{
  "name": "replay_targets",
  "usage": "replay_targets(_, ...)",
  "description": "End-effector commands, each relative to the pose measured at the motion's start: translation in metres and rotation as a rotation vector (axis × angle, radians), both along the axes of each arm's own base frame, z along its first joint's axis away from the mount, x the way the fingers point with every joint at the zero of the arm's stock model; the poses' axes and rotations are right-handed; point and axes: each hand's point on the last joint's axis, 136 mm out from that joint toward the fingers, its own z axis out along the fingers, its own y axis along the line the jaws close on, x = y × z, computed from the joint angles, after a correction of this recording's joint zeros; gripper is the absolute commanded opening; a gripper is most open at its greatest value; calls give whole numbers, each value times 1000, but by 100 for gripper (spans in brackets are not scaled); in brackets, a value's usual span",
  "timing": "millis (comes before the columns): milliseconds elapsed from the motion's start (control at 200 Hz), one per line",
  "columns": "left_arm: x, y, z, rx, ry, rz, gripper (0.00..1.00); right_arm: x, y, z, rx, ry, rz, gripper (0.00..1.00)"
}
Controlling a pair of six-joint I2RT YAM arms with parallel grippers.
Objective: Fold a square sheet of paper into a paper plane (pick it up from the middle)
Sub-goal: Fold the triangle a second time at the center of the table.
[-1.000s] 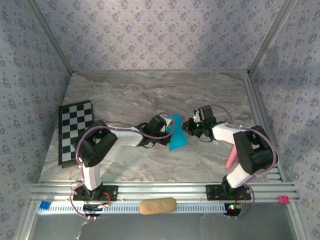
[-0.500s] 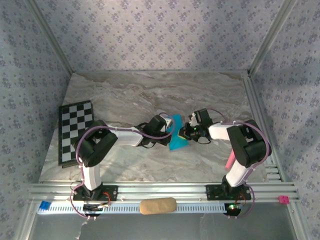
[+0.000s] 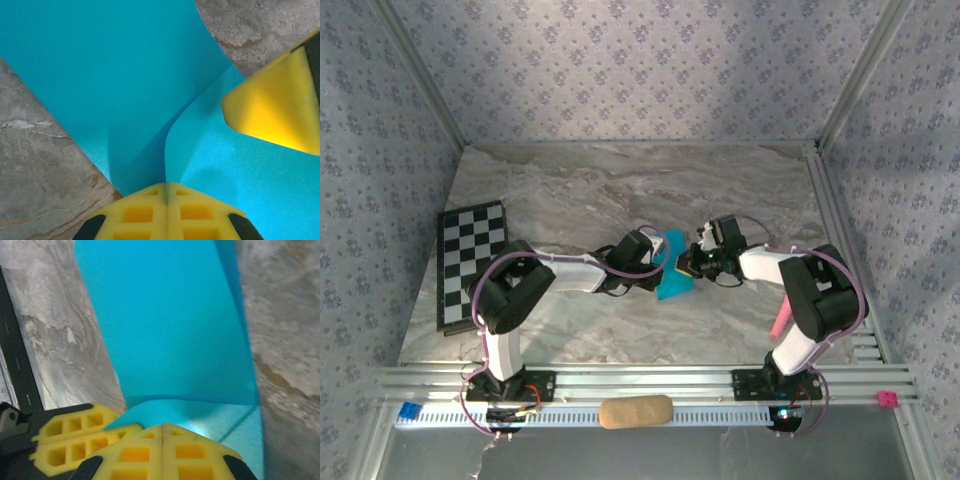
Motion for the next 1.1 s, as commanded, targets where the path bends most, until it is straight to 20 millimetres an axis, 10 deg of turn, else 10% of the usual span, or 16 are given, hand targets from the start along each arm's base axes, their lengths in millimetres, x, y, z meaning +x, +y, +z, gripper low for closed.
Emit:
replay_targets(0,-11,18,-22,77,60,-1,4,-2,3,-10,-7,37,1,4)
replay_targets(360,-11,17,-16,65,55,2,8,-21,-16,-47,-113,120,-47,0)
replay_targets(755,7,25,44,3,43,179,35,-22,-19,-49,-144,128,-55,0)
replay_targets(1094,-18,-30,82,-293,265,66,0,-22,-21,-48,-151,131,-62,0)
